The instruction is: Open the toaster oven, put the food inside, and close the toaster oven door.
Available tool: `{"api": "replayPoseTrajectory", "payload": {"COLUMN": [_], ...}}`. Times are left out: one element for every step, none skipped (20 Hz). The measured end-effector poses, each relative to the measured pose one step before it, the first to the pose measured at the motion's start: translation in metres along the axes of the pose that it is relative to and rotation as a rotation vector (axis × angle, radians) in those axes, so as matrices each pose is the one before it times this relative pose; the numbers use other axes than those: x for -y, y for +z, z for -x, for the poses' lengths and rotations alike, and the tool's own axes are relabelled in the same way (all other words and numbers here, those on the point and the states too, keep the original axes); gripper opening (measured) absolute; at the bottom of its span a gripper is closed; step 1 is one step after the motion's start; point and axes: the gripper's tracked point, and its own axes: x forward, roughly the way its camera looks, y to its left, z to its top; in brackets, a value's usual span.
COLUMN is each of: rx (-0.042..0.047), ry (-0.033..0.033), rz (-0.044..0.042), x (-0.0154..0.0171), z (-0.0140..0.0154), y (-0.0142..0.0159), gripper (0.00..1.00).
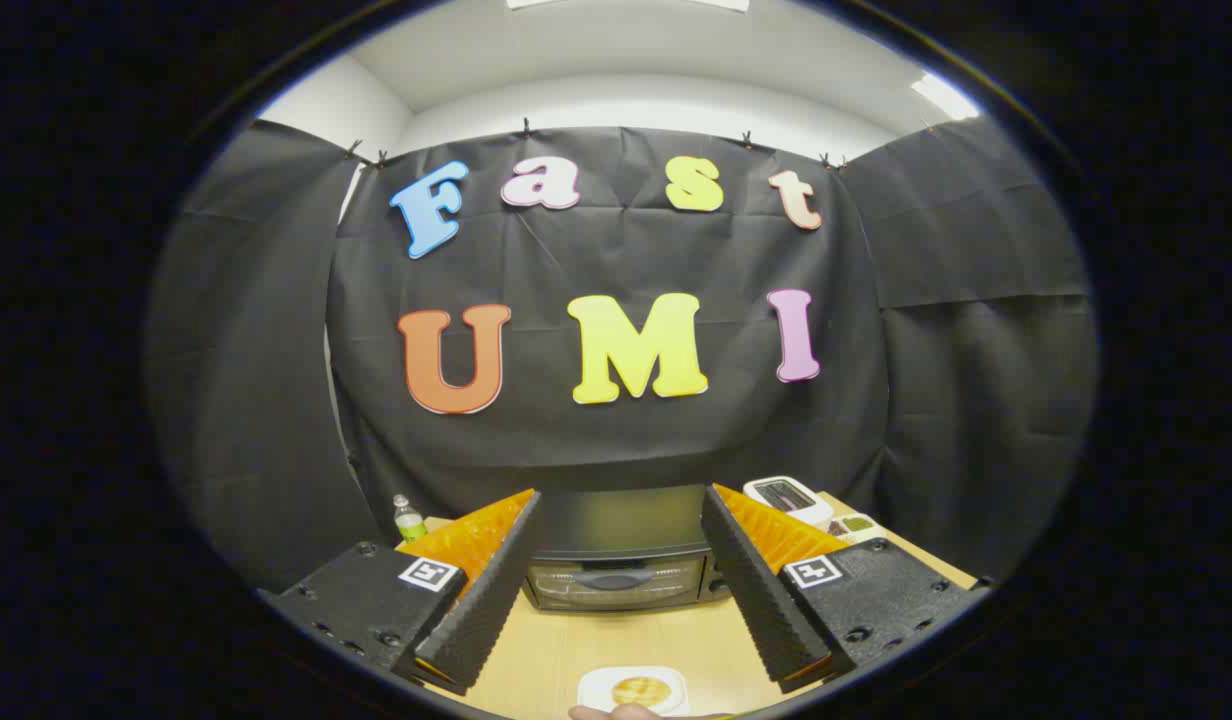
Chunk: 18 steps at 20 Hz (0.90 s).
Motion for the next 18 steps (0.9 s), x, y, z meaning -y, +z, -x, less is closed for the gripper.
{"api": "replayPoseTrajectory", "payload": {"rx": [-0.00609, -0.00560, -0.00900, -0.00830, -0.00389, -0.00115, 0.00147, 0.00471, 0.00410, 0.00033, -0.00419, 0.00013, 0.00190, 0.00355, 0.00127, 0.00524, 0.00801, 0.00758], "ry": [-0.00186, 0.00161, 0.00668, 0.00195, -0.00257, -0.00129, -0.00339, -0.00843, -0.00560, -0.00464, -0.00075, 0.00359, -0.00557, -0.00288, -0.00163, -0.00262, -0.00181, -0.00456], "rz": [0.00540, -0.00578, -0.01009, -0.00844, -0.00582, -0.00278, 0.00219, 0.00337, 0.00266, 0.00090, 0.00036, 0.00142, 0.00629, 0.00918, 0.00909, 0.00588, 0.00406, 0.00341], "x": [-0.00036, -0.00077, -0.00204, -0.00035, 0.00116, 0.00186, 0.00163, 0.00294, 0.00244, 0.00078, 0.00071, -0.00118, 0.00147, 0.00255, 0.00047, 0.00009, 0.00091, 0.00070], "z": [-0.00018, -0.00068, -0.00080, -0.00131, -0.00086, -0.00047, -0.00052, -0.00147, -0.00215, -0.00043, -0.00008, -0.00134, -0.00121, -0.00062, -0.00034, -0.00062, -0.00008, -0.00119], "y": [-0.00152, -0.00353, -0.00128, -0.00235, 0.00027, 0.00092, 0.00180, 0.00101, 0.00168, -0.00063, -0.00047, -0.00111, 0.00105, 0.00145, 0.00051, 0.00144, 0.00321, 0.00165], "gripper": [1.00, 1.00, 1.00, 1.00, 1.00, 1.00, 1.00, 1.00, 1.00, 1.00, 1.00, 1.00, 1.00, 1.00, 1.00, 1.00, 1.00, 1.00]}}
